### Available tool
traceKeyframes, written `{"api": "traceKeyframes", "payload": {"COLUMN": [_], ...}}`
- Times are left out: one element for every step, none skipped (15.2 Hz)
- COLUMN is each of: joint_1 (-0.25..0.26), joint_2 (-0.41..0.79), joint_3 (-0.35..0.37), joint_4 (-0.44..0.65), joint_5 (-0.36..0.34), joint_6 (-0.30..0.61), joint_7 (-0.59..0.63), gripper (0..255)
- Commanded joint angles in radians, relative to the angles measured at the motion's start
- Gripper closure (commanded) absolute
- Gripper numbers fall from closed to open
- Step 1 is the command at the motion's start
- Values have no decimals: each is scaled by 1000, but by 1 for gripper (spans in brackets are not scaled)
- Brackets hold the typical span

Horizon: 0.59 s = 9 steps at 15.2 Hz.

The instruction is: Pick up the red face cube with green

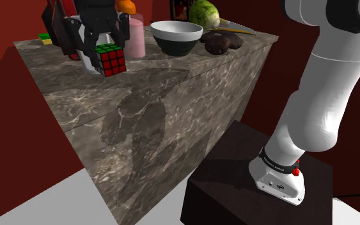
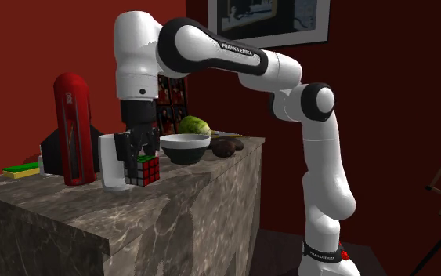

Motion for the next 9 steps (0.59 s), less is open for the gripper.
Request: {"api": "traceKeyframes", "payload": {"joint_1": [6, 9, 13, 17, 21, 26, 31, 32, 32], "joint_2": [16, 24, 32, 40, 49, 59, 70, 72, 71], "joint_3": [2, 3, 4, 5, 6, 7, 8, 8, 8], "joint_4": [47, 70, 94, 119, 146, 173, 201, 205, 205], "joint_5": [-8, -12, -16, -21, -26, -31, -37, -38, -38], "joint_6": [-33, -49, -66, -84, -102, -120, -139, -142, -142], "joint_7": [4, 6, 8, 10, 12, 14, 17, 17, 17], "gripper": [255, 255, 255, 255, 255, 255, 255, 255, 255]}}
